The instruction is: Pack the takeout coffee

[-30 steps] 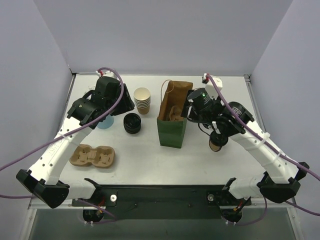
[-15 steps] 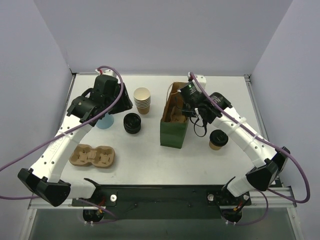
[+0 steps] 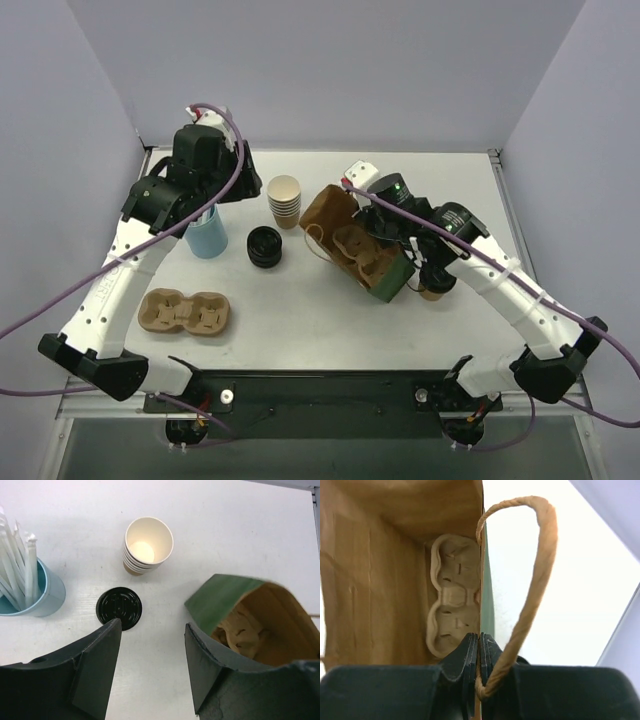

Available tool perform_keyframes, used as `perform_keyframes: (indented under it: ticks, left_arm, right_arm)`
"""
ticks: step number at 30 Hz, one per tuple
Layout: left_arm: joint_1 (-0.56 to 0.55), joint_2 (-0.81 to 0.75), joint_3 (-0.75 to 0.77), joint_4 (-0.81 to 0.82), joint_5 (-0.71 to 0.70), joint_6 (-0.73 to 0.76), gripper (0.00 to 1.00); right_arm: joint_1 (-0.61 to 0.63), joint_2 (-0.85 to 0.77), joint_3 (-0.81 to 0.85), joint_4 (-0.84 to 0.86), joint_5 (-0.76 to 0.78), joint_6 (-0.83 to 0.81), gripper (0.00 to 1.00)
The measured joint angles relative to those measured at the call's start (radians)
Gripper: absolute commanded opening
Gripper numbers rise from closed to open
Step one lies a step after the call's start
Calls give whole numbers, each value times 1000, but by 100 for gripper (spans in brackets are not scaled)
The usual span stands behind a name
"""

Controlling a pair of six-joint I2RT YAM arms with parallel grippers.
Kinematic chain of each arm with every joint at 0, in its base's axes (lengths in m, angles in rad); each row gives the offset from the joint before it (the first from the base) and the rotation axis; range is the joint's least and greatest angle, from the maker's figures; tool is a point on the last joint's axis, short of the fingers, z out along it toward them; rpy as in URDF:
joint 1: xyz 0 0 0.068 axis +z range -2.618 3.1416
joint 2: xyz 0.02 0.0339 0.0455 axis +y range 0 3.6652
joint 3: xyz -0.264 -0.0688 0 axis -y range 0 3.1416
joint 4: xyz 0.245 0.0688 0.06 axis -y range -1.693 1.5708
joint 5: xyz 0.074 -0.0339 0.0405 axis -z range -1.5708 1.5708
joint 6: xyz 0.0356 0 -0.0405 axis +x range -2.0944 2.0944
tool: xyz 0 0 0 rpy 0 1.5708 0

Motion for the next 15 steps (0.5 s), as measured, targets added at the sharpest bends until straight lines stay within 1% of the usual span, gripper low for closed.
perform_keyframes:
  ticks: [3,5,7,10,15]
  left_arm:
    - [5,6,24,6,-15,17,64]
    - [9,-8,-19,31,-23,22,63]
    - [16,-38,-114,45,-23,21,64]
    - [20,-76,-235,45,-6,19,63]
    - [21,-144,-365,58,29,19,63]
  right_arm:
    - [39,-59,-41,13,-8,-99,0]
    - [54,-101,-93,41,-8,-138,0]
    - [76,-175,-210,100,-8,-174,0]
    - [125,-258,-337,137,-5,-209,0]
    - [217,-343,-433,182,4,-240,0]
